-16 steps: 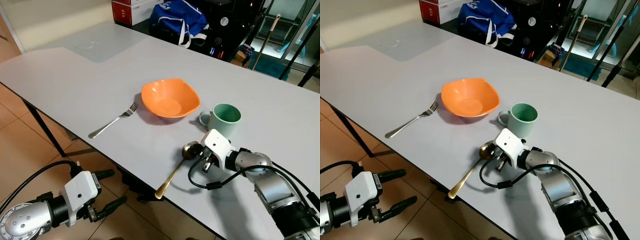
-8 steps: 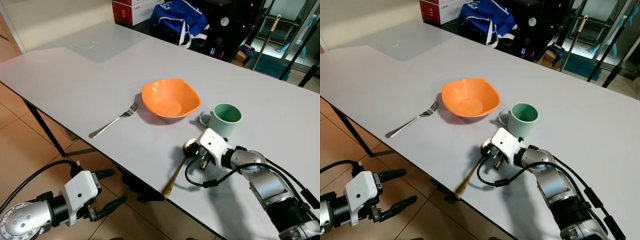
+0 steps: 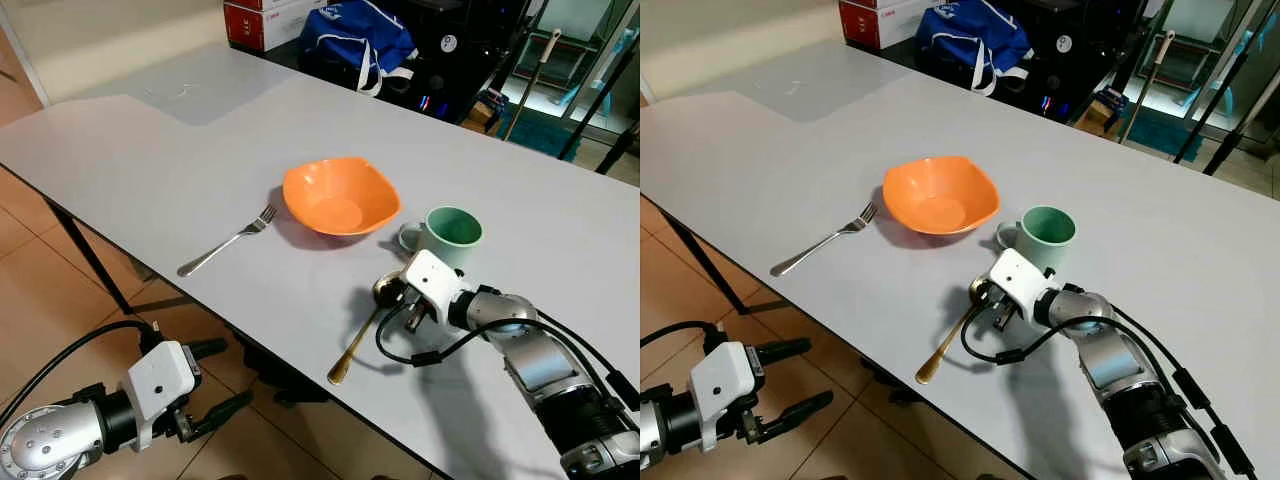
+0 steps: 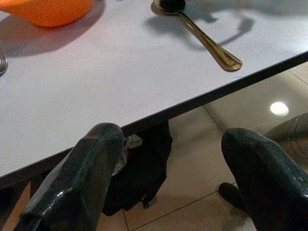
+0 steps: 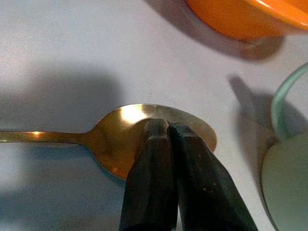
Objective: Setting the table
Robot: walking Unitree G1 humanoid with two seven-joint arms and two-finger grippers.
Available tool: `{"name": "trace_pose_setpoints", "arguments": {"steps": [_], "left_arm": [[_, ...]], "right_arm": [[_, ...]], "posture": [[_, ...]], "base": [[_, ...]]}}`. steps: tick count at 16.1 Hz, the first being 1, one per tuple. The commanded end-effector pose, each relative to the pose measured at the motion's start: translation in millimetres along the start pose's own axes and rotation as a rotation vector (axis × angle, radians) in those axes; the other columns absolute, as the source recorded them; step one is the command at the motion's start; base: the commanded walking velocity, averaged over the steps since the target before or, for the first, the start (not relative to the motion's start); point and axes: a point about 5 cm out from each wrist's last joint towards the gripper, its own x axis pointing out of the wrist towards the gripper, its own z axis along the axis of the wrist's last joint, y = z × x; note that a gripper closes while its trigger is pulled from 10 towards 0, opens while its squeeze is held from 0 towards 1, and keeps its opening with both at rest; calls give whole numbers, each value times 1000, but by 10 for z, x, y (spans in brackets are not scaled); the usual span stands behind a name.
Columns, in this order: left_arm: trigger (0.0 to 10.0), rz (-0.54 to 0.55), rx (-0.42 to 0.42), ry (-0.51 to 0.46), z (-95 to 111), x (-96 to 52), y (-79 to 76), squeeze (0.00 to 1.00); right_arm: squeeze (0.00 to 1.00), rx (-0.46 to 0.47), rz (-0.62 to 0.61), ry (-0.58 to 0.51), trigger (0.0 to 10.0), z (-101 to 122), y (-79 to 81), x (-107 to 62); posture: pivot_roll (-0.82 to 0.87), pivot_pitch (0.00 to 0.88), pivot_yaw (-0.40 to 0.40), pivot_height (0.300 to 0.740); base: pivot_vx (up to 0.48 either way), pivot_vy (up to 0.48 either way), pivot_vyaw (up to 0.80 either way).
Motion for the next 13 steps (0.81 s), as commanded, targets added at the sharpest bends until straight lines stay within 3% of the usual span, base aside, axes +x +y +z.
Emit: {"name": "trace_pose_setpoints", "arguments": {"steps": [1, 2, 3, 4, 5, 6, 7, 8, 9, 10, 11, 12, 13], "left_arm": [[10000, 6, 16, -20, 34, 14, 10, 0], [10000, 24, 32, -42, 73, 16, 34, 0], [10000, 67, 28, -97, 165, 21, 84, 0], [10000, 121, 14, -150, 269, 34, 140, 0], [10000, 211, -1, -196, 400, 84, 225, 0], [10000, 260, 10, -226, 477, 107, 271, 0], [10000, 381, 40, -246, 610, 164, 386, 0], [10000, 483, 66, -280, 740, 212, 484, 0], [10000, 603, 46, -377, 940, 281, 601, 0], [10000, 626, 22, -418, 1036, 331, 633, 0], [10000, 621, -92, -443, 1089, 389, 624, 0], [10000, 655, -201, -436, 1083, 448, 627, 1000], [10000, 670, -203, -378, 1020, 481, 610, 1000]], "right_arm": [[0, -4, -8, -42, 0, 88, -78, -66], [0, -7, -3, -67, 3608, 128, -82, -117], [0, -27, -6, -96, 10000, 169, -88, -212], [0, -26, -16, -145, 10000, 229, -95, -340], [0, 65, -62, -266, 10000, 385, -126, -540], [0, 121, -87, -328, 10000, 464, -139, -628], [0, 258, -171, -460, 10000, 620, -170, -776], [0, 343, -269, -530, 10000, 693, -184, -844], [0, 397, -409, -572, 10000, 750, -161, -870], [0, 417, -515, -544, 10000, 749, -146, -841], [133, 494, -575, -552, 10000, 755, -122, -825], [1000, 601, -634, -581, 10000, 769, -90, -772], [1000, 624, -649, -552, 10000, 756, -59, -704]], "posture": [[26, 29, -42, 740], [26, 29, -42, 740], [27, 27, -45, 740], [29, 26, -49, 740], [28, 17, -55, 740], [24, 13, -60, 740], [22, 10, -61, 740], [24, 0, -67, 740], [20, 0, -62, 740], [19, 0, -58, 740], [17, 0, -47, 740], [18, 0, -34, 740], [25, 0, -34, 740]], "base": [[0, 0, 0], [0, 0, 0], [0, 0, 0], [0, 0, 0], [0, 0, 0], [0, 0, 0], [0, 0, 0], [0, 0, 0], [0, 480, 0], [0, 480, 0], [0, 480, 0], [0, 480, 0], [0, 480, 0]]}}
